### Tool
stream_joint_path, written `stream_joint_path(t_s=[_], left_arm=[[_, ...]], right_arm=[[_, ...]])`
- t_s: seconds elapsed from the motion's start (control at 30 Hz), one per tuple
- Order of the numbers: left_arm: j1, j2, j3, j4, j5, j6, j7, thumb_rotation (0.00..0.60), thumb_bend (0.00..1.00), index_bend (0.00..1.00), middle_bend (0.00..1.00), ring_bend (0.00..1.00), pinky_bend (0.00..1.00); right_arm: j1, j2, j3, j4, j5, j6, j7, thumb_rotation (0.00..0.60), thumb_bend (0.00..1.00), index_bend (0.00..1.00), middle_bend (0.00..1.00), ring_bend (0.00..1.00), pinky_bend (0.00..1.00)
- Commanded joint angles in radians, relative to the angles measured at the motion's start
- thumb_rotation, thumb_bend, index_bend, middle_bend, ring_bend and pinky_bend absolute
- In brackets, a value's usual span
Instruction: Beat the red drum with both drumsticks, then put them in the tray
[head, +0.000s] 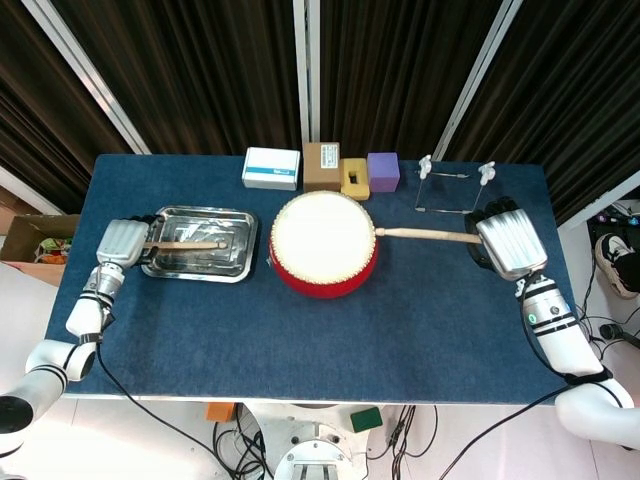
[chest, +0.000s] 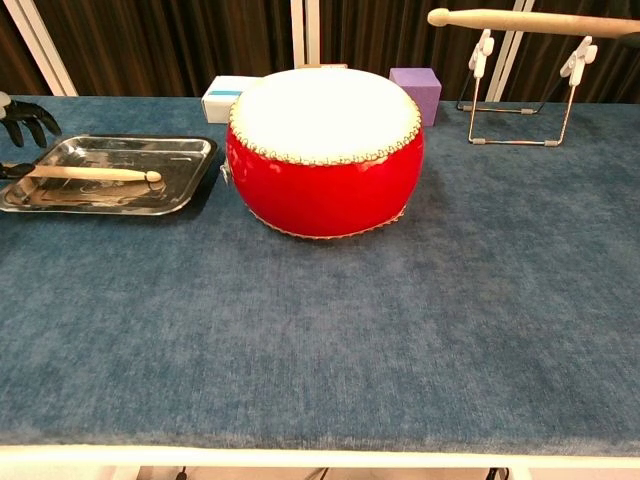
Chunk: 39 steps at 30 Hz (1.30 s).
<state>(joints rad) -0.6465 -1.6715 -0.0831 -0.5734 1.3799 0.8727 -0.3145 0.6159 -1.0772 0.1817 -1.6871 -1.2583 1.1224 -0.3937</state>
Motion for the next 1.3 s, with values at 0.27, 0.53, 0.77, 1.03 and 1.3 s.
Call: stream_joint_path(t_s=[0.27,0.53,0.77,1.03,1.3], left_arm=[[0.071,0.15,-0.037,-0.239,-0.011,0.153,0.031,0.6,0.33,0.21,0.29,0.32,0.44],[0.112,0.422,-0.086,-0.783,0.011,0.287,0.106,0.6,0.31,0.27,0.31,0.32,0.44],[0.066,0.503,-0.131,-1.036,0.025,0.259,0.099,0.6,0.31,0.33,0.33,0.32,0.44],[-0.014,0.453,-0.191,-1.075,-0.054,0.194,0.129,0.6,0.31,0.33,0.33,0.32,0.45],[-0.095,0.38,-0.213,-1.047,-0.166,0.106,0.246,0.6,0.31,0.33,0.33,0.32,0.45]], right_arm=[[0.033,-0.031,0.006,-0.009,-0.004,-0.032,-0.031,0.6,0.73,0.73,0.64,0.37,0.34],[0.118,-0.055,0.05,-0.047,0.093,-0.109,-0.143,0.6,0.73,0.73,0.64,0.37,0.34],[0.212,-0.13,0.071,-0.048,0.208,-0.135,-0.301,0.6,0.73,0.73,0.64,0.37,0.33],[0.267,-0.199,0.084,-0.04,0.269,-0.107,-0.354,0.6,0.73,0.73,0.64,0.37,0.32],[0.285,-0.237,0.083,-0.009,0.255,-0.073,-0.342,0.6,0.72,0.73,0.64,0.38,0.28]])
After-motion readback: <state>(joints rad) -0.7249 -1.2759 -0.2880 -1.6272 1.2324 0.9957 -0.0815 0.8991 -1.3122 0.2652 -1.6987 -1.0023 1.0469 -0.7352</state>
